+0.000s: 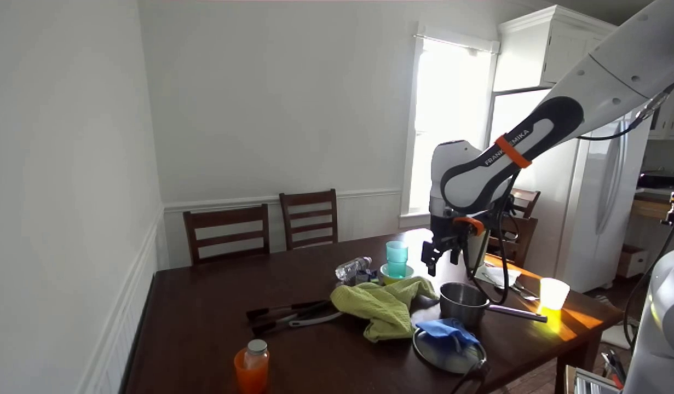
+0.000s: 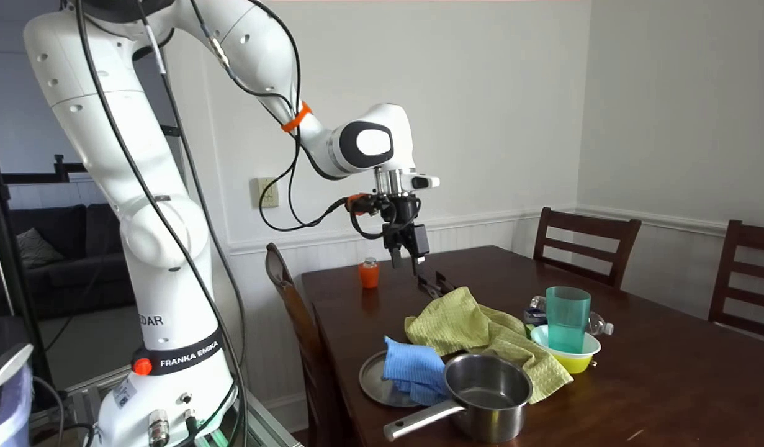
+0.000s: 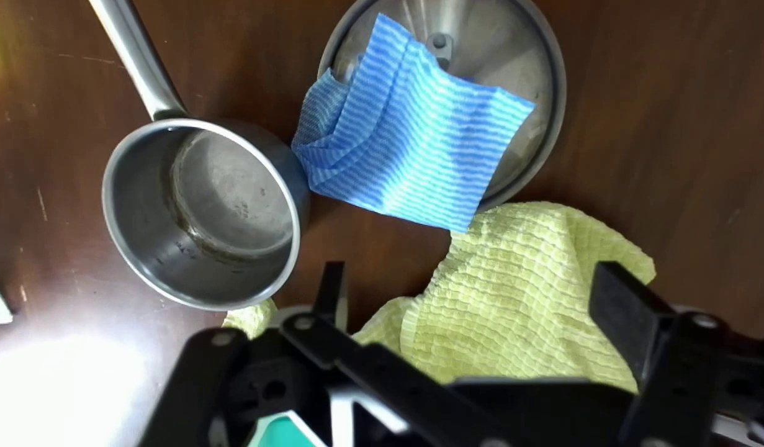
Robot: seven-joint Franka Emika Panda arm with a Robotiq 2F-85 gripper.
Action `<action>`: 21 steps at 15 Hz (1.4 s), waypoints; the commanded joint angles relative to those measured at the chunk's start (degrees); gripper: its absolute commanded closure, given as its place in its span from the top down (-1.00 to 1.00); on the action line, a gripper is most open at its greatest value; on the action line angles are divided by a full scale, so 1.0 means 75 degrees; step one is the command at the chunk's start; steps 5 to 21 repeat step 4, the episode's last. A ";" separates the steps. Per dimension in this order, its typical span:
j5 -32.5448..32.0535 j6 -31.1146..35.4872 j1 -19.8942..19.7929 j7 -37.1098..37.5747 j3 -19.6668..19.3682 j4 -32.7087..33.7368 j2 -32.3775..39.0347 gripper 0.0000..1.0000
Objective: Use the blue towel on the lid to remove the lid from the pot and put it on the table on the left side of the pot on the table
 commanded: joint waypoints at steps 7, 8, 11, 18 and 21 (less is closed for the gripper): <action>0.0101 -0.0096 -0.0275 -0.0090 0.0307 0.0000 -0.0161 1.00; 0.0101 -0.0096 -0.0275 -0.0090 0.0307 0.0000 -0.0161 1.00; 0.0101 -0.0096 -0.0275 -0.0090 0.0307 0.0000 -0.0161 1.00; 0.0101 -0.0096 -0.0275 -0.0090 0.0307 0.0000 -0.0161 1.00; 0.0101 -0.0096 -0.0275 -0.0090 0.0307 0.0000 -0.0161 1.00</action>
